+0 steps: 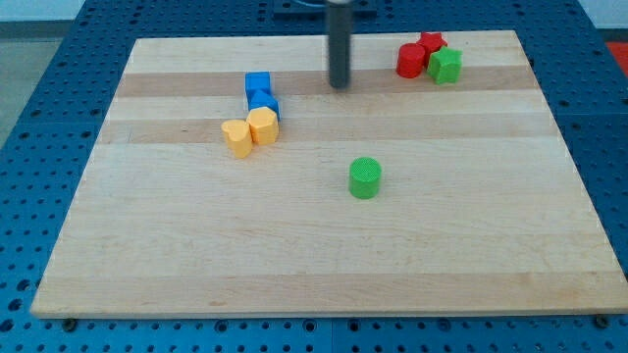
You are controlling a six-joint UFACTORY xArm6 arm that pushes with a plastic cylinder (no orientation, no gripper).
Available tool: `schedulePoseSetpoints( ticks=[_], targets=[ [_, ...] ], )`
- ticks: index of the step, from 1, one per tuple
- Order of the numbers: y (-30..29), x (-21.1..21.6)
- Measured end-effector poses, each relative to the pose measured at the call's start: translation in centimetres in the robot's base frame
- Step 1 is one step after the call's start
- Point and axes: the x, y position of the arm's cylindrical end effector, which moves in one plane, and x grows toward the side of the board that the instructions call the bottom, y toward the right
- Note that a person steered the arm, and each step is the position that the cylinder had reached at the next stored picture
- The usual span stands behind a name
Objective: Push the green circle into a green star
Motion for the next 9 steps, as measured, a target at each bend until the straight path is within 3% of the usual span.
schedulePoseSetpoints(
  ticks=[1,2,3,4,5,6,7,8,9],
  targets=[
    [8.0,8.9],
    [3.1,17.2],
    [-3.6,18.2],
    [0.9,14.4],
    [3.7,7.4],
    [3.1,6.8],
    [-0.8,9.1],
    [-1.7,4.2],
    [2.7,4.1]
  ],
)
